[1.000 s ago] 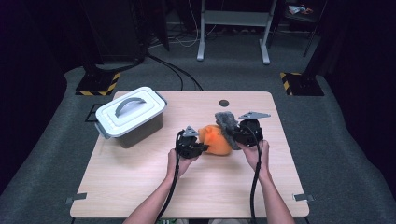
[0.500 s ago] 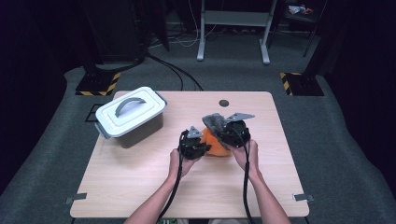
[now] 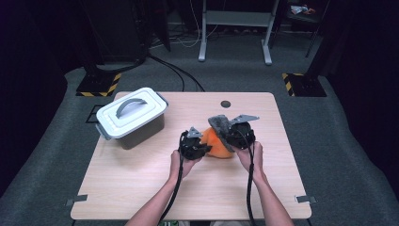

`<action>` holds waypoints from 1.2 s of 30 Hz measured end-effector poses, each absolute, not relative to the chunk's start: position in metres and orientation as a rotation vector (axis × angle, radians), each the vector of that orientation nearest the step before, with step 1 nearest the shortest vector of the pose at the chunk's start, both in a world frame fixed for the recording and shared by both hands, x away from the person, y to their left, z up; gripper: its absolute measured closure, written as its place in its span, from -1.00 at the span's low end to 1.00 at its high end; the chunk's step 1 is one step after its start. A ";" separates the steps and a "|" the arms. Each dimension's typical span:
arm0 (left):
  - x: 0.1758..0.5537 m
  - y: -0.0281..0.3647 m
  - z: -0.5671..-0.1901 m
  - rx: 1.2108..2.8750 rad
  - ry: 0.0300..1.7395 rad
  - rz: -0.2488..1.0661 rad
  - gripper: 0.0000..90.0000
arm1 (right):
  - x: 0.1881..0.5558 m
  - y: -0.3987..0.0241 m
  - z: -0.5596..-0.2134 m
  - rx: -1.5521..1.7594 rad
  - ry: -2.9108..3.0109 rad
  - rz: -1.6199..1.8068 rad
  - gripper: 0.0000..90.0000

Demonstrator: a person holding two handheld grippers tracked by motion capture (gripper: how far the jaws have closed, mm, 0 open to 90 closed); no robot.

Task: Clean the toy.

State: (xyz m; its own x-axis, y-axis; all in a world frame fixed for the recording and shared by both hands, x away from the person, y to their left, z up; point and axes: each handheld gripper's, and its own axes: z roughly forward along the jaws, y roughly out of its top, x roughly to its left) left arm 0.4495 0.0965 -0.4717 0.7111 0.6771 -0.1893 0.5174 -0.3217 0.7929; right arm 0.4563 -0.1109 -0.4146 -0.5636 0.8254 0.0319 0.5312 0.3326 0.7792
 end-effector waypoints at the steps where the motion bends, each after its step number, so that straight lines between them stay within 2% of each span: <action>1: 0.450 0.096 -0.472 2.001 0.912 0.222 0.83 | 0.456 -0.113 -0.415 1.197 2.232 1.094 0.71; 17: 0.452 0.098 -0.473 1.993 0.930 0.213 0.83 | 0.459 -0.147 -0.434 1.299 2.198 1.034 0.70; 36: 0.450 0.100 -0.476 1.979 0.936 0.215 0.83 | 0.474 -0.167 -0.492 1.485 2.231 0.881 0.68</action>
State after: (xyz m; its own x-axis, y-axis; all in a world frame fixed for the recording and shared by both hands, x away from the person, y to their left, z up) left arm 0.4504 0.0999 -0.4763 0.6972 0.6871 -0.2043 0.5292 -0.3010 0.7933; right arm 0.4743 -0.1673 -0.4915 -0.4094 0.9096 0.0714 0.7128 0.2701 0.6473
